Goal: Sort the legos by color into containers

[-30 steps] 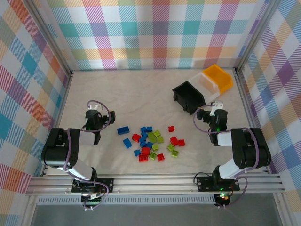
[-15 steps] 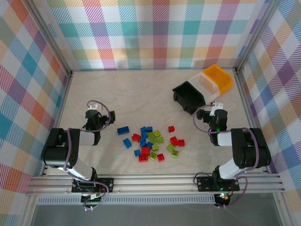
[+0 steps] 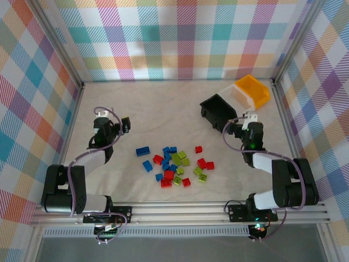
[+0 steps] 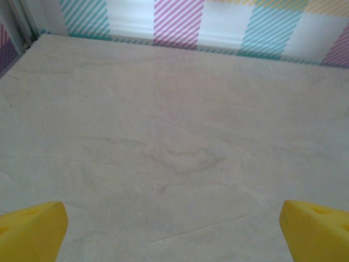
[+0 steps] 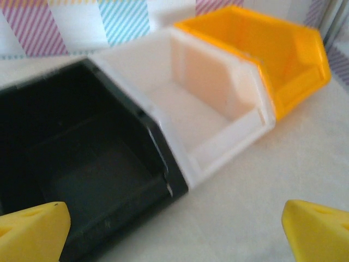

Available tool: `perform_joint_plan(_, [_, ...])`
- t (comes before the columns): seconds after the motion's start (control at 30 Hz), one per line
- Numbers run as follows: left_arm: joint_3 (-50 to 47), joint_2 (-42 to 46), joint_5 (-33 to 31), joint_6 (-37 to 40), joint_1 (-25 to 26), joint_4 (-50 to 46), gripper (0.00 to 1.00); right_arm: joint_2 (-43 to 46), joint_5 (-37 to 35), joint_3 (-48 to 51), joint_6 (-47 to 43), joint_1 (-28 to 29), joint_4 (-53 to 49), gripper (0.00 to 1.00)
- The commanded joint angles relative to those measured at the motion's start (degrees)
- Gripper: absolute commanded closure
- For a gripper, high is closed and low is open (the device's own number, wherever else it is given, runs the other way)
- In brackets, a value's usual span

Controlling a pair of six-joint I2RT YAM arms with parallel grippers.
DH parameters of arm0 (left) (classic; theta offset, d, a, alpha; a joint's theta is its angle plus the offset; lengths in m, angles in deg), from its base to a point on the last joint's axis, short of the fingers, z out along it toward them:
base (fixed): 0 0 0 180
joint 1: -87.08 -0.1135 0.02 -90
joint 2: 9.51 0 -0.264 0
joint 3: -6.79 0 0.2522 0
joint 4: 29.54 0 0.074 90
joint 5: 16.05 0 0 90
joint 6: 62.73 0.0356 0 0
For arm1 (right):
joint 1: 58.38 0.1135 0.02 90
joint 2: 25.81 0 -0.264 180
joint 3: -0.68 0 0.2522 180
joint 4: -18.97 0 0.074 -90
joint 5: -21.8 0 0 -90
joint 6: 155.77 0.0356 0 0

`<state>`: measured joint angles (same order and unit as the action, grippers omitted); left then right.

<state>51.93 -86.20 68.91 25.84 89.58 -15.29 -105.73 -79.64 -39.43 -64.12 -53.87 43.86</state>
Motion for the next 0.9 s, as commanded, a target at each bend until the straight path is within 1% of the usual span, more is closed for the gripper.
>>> perform_joint_plan(0.0, [2.51, 1.84, -1.04, -6.98, 0.49, -3.16, 0.0, 1.39, -9.84, -3.38, 0.25, 1.97, -9.07, 0.0])
perform_joint_plan(0.07, [5.27, 1.49, -0.68, -12.62, 0.43, -5.18, 0.0, 2.69, -16.41, -5.5, 3.28, 2.81, -13.66, 0.0])
perform_joint_plan(0.1, [7.26, 1.3, -1.48, -16.51, 0.4, -7.57, 0.0, 3.73, -19.74, -6.13, 6.67, 2.87, -15.29, 0.0])
perform_joint_plan(0.13, [9.25, 1.09, -2.88, -20.18, 0.44, -10.81, 0.0, 4.92, -20.44, -6.34, 9.02, 2.76, -15.97, 0.0])
perform_joint_plan(0.17, [10.97, 1.01, -4.68, -24.71, 0.45, -13.71, 0.0, 6.38, -18.96, -6.28, 10.77, 2.56, -15.8, 0.0])
perform_joint_plan(0.2, [11.6, 1.25, -5.1, -28.67, 0.25, -15.06, 0.0, 7.68, -16.66, -6.13, 13.43, 2.07, -15.43, 0.0])
perform_joint_plan(0.23, [10.94, 1.75, -3.5, -31.03, -0.02, -13.65, 0.0, 8.92, -14.98, -6.46, 17.85, 1.55, -17.47, 0.0])
perform_joint_plan(0.27, [8.87, 2.92, -0.17, -32.49, -0.34, -9.16, 0.0, 10.26, -10.24, -7.32, 22.26, 0.2, -20.94, 0.0])
perform_joint_plan(0.3, [6.33, 4.32, 2.16, -33.83, -0.47, -4.02, 0.0, 10.89, -2.99, -8.16, 23.87, -1.62, -22.16, 0.0])
perform_joint_plan(0.33, [4.45, 5.75, 3.05, -35.24, -0.48, -0.14, 0.0, 10.68, 2.16, -9.09, 24.69, -2.8, -22.94, 0.0])
perform_joint_plan(0.37, [3.5, 6.89, 2.53, -37.0, -0.43, 1.03, 0.0, 10.22, 4.12, -10.21, 25.34, -3.02, -24.18, 0.0])
perform_joint_plan(0.43, [4.42, 9.19, -0.17, -41.93, -0.44, -3.43, 0.0, 9.31, 7.28, -12.29, 23.04, -3.02, -25.58, 0.0])
perform_joint_plan(0.47, [6.36, 10.03, -1.36, -45.12, -0.47, -9.73, 0.0, 9.32, 7.8, -12.53, 23.45, -3.03, -25.67, 0.0])
perform_joint_plan(0.5, [9.71, 10.6, -3.95, -48.46, -0.61, -19.7, 0.0, 9.43, 8.1, -13.63, 24.3, -3.06, -28.15, 0.0])
perform_joint_plan(0.57, [15.23, 9.4, 0.75, -42.7, -1.44, -26.48, 0.0, 8.47, 12.43, -16.87, 21.61, -2.94, -32.7, 0.0])
perform_joint_plan(0.6, [17.56, 8.32, 2.43, -41.48, -1.41, -29.27, 0.0, 7.7, 14.73, -18.43, 21.63, -2.95, -34.87, 0.0])
perform_joint_plan(0.63, [18.66, 7.31, 4.3, -41.44, -1.39, -30.1, 0.0, 6.93, 16.7, -19.96, 21.47, -2.91, -37.24, 0.0])
perform_joint_plan(0.7, [18.69, 6.57, 8.34, -41.99, -1.3, -28.67, 0.0, 5.06, 19.63, -22.59, 21.22, -2.46, -40.95, 0.0])
perform_joint_plan(0.73, [18.07, 6.75, 9.95, -42.69, -1.07, -27.23, 0.0, 4.29, 19.3, -24.01, 20.85, -1.73, -43.38, 0.0])
perform_joint_plan(0.77, [17.68, 6.82, 10.22, -43.03, -0.72, -26.88, 0.0, 3.34, 18.02, -25.22, 20.33, -0.8, -45.83, 0.0])
perform_joint_plan(0.8, [18.16, 6.7, 10.17, -42.98, -0.28, -28.33, 0.0, 2.47, 16.73, -26.86, 20.27, -0.11, -48.95, 0.0])
perform_joint_plan(0.87, [21.3, 5.53, 12.05, -40.03, 0.73, -33.45, 0.0, 1.64, 15.72, -29.03, 20.87, 0.53, -52.86, 0.0])
